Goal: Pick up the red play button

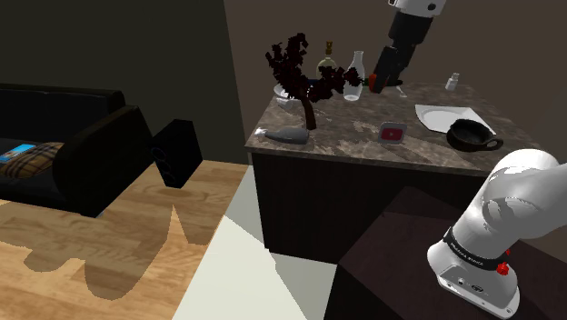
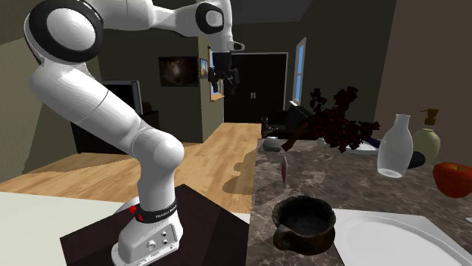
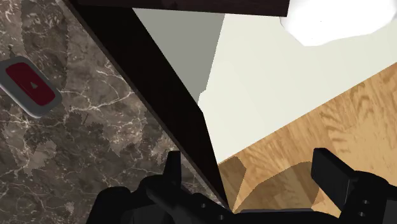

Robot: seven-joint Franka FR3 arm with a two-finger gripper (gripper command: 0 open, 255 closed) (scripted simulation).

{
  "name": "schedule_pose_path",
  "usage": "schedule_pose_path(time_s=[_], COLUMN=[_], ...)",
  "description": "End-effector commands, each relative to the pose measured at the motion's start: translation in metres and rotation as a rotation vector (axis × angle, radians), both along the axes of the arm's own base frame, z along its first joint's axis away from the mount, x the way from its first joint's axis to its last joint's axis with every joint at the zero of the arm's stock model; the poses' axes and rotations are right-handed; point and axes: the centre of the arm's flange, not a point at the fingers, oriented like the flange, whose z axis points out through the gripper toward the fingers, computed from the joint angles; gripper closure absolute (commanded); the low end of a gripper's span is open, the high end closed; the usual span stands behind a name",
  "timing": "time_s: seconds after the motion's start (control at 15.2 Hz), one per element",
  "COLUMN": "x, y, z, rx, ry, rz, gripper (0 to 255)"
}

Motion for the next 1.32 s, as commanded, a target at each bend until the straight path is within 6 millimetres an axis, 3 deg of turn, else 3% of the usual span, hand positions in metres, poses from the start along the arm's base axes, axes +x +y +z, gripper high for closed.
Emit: schedule_pose_path(time_s=[0.0, 0.59, 1.25], x=[0.0, 0.018, 0.053], y=[0.0, -0.093, -0.192], z=[0.0, -0.073, -0.153], rx=[0.0, -0.018, -0.037], ry=[0.0, 0.026, 0.055], rz=[0.0, 0.165, 0.349], gripper=[0, 0, 0])
